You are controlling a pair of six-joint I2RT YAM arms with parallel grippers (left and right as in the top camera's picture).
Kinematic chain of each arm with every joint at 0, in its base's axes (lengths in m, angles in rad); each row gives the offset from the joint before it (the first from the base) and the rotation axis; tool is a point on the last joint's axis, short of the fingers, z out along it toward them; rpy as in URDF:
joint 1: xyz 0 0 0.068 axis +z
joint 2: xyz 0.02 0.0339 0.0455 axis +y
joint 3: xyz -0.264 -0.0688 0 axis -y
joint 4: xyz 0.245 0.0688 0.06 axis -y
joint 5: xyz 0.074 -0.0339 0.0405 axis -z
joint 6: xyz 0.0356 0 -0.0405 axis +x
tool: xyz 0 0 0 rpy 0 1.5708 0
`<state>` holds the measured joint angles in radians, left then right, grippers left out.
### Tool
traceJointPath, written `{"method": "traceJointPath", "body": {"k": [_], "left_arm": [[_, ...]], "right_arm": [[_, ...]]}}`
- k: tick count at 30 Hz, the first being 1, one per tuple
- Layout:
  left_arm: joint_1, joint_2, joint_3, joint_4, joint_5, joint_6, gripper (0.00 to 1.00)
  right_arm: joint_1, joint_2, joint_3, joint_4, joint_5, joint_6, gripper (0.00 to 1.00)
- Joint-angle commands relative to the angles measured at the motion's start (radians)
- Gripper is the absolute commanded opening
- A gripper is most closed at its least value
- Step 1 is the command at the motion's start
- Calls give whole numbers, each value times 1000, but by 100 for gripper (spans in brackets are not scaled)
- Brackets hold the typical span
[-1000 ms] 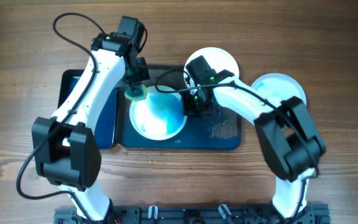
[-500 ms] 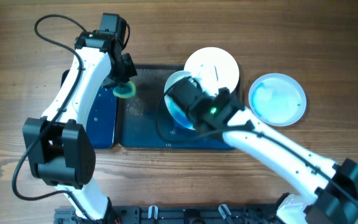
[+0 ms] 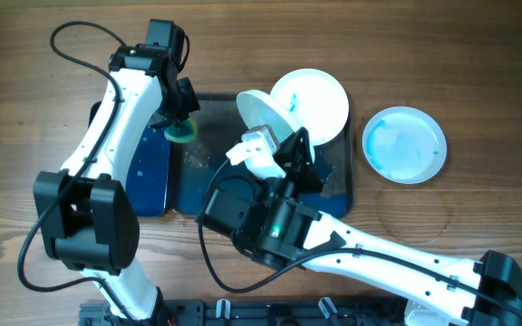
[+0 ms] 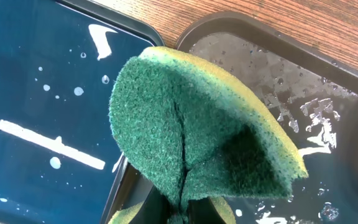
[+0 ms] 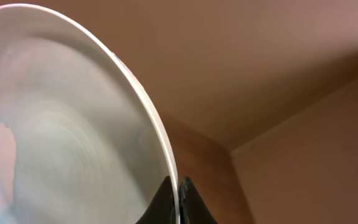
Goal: Clean dirty plates on tray and stack at the side
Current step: 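Lift the bottom plate with right gripper and stack it on the first, then drag the top white plate to tray center with the right gripper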
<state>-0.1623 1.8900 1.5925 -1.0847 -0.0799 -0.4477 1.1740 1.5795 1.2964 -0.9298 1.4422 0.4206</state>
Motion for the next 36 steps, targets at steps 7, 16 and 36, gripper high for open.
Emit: {"method": "traceJointPath", "body": {"k": [7, 16, 36], "left_arm": [[2, 3, 10, 0, 1, -5, 4], [2, 3, 10, -1, 0, -5, 4], [2, 3, 10, 4, 1, -2, 4]], "right_arm": [[-161, -27, -2, 12, -698, 54, 4], [-982, -131, -2, -1, -1691, -51, 4], [-1529, -30, -314, 204, -1462, -33, 56]]}}
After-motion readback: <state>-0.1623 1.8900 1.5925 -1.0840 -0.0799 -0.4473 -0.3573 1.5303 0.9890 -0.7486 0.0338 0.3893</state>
